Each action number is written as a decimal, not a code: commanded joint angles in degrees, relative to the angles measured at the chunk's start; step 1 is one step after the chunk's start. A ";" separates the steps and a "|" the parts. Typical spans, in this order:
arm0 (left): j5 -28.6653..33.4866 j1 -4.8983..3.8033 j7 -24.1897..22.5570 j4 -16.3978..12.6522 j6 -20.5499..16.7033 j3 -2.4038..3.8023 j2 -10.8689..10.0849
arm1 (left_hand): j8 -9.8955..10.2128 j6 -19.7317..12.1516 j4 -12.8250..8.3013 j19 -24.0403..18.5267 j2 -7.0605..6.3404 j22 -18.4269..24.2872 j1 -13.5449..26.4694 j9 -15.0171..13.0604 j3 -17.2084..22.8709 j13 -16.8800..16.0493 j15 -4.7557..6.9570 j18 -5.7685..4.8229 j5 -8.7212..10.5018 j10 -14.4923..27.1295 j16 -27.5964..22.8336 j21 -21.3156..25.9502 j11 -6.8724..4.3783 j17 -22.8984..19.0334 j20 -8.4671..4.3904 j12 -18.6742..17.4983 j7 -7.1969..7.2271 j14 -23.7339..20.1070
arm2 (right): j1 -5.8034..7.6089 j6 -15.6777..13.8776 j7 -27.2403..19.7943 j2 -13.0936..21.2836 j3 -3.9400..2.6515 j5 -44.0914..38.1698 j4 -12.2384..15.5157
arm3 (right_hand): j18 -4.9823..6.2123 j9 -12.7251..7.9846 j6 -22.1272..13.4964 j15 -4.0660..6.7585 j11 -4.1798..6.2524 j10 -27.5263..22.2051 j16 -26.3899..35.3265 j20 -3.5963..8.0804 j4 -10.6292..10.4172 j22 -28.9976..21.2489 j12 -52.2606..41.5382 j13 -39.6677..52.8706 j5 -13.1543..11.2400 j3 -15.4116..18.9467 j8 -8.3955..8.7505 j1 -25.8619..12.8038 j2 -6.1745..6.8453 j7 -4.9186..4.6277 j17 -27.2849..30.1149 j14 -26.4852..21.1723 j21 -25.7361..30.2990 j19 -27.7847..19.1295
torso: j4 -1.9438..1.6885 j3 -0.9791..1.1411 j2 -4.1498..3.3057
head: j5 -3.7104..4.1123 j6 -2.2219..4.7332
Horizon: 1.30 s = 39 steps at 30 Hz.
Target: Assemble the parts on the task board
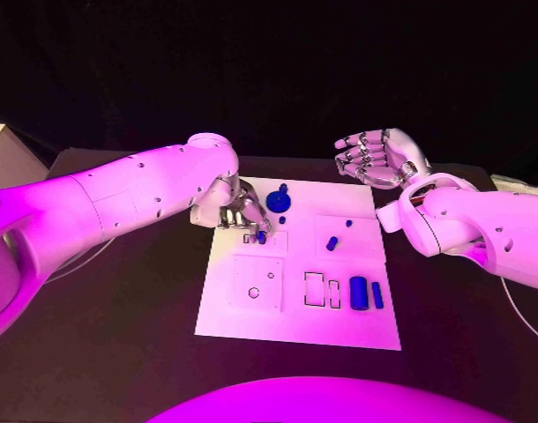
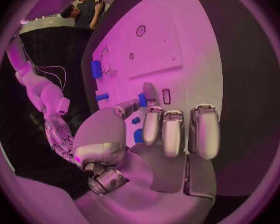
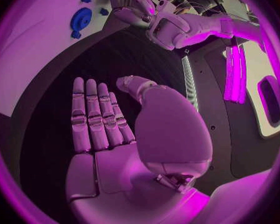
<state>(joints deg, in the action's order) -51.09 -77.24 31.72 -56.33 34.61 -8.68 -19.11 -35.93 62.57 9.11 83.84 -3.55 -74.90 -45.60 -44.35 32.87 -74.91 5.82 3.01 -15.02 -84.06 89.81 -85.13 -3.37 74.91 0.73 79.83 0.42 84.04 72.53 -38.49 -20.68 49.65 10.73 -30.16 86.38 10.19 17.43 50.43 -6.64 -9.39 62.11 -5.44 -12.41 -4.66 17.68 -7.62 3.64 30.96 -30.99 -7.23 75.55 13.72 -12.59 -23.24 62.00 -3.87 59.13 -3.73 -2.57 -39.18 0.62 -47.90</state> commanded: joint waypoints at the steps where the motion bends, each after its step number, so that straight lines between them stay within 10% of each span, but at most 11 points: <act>1: -0.16 0.02 -0.08 -0.04 -0.04 0.02 0.01 | 0.29 -0.22 -0.06 0.66 -0.75 -6.86 -0.34 -0.01 -0.69 -1.11 0.48 -0.86 0.63 -1.53 0.19 0.10 -0.52 15.09 -0.32 -0.30 -0.13 5.96 | -0.01 0.95 -0.41 0.01 -0.01 -0.32 0.08 | 0.18 -0.05 0.08 -0.22 -0.32 0.21 0.37 -0.25 0.34 -0.05 0.18 -0.02 0.28 -0.11 0.26 -0.55 -0.09 -1.03 0.05 0.02 0.18 0.01 | 0.01 0.00 -0.01 | 0.03 -0.01; 5: -0.10 0.02 -0.08 -0.15 0.15 0.02 -0.03 | 0.31 -0.32 -0.06 0.69 -1.78 -6.92 -1.83 -0.02 -2.18 -1.11 0.50 -0.87 3.55 -1.52 0.19 0.10 -0.54 15.09 -0.34 -0.35 -0.10 5.96 | -0.01 0.98 -0.41 0.04 -0.01 -0.32 0.07 | 0.17 -0.05 0.10 -0.23 -0.32 0.23 0.39 -0.26 0.35 -0.10 0.18 -0.02 0.27 -0.09 0.27 -0.59 -0.08 -1.04 0.08 0.01 0.18 -0.01 | -0.01 0.02 0.00 | 0.05 -0.03; 19: 0.35 0.02 -0.18 -0.62 -0.57 0.02 -0.26 | 0.36 -0.36 0.39 0.63 -2.56 -6.84 -2.31 0.00 -3.27 -1.03 0.48 -0.85 4.85 -1.48 0.19 0.18 -0.52 15.09 -0.34 -0.45 -0.15 5.96 | -0.01 1.01 -0.41 0.03 -0.01 -0.32 0.04 | 0.17 -0.05 0.10 -0.23 -0.32 0.23 0.39 -0.26 0.35 -0.10 0.18 -0.02 0.27 -0.09 0.27 -0.59 -0.08 -1.04 0.08 0.01 0.18 -0.01 | 0.00 -0.02 -0.05 | 0.15 -0.05; 27: 0.44 0.03 -0.42 -0.84 -2.23 0.06 -0.47 | 0.32 -0.21 3.89 0.69 -2.51 -6.95 -3.30 0.02 -6.75 -1.10 0.54 -0.86 11.73 -1.50 0.19 0.18 -0.57 15.09 -0.38 -0.50 -0.08 5.96 | -0.02 1.03 -0.41 0.02 -0.01 -0.32 0.06 | 0.17 -0.05 0.10 -0.23 -0.32 0.23 0.39 -0.26 0.35 -0.10 0.18 -0.02 0.27 -0.09 0.27 -0.59 -0.08 -1.04 0.08 0.01 0.18 -0.01 | 0.02 -0.01 -0.01 | 0.16 0.02; 39: 0.60 0.03 -0.54 -1.91 -2.61 0.63 -1.32 | 0.26 -0.19 5.92 0.63 -4.15 -6.86 -3.47 -0.03 -10.11 -0.97 0.57 -0.83 12.13 -1.45 0.19 0.28 -0.59 15.09 -0.42 -0.65 -0.06 5.96 | -0.03 1.12 -0.41 0.02 -0.01 -0.32 0.00 | 0.17 -0.05 0.10 -0.23 -0.32 0.23 0.39 -0.26 0.35 -0.10 0.18 -0.02 0.27 -0.09 0.27 -0.59 -0.08 -1.04 0.08 0.01 0.18 -0.01 | -0.01 -0.03 -0.03 | 0.24 0.08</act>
<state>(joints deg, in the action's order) -50.94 -77.21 31.70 -57.92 32.49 -8.12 -20.36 -35.93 62.57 15.10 83.84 -7.30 -74.90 -49.04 -44.35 23.07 -74.91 6.02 3.01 -3.21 -83.84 89.81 -85.13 -3.58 74.91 0.73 79.38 0.42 83.83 72.53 -38.28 -20.67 49.69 10.73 -30.16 86.35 10.19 17.44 50.34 -6.64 -9.39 62.11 -5.44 -12.41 -4.66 17.63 -7.62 3.64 30.96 -30.99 -7.24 75.55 13.72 -12.50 -23.26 62.01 -3.87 59.14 -3.71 -2.58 -39.20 0.85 -47.86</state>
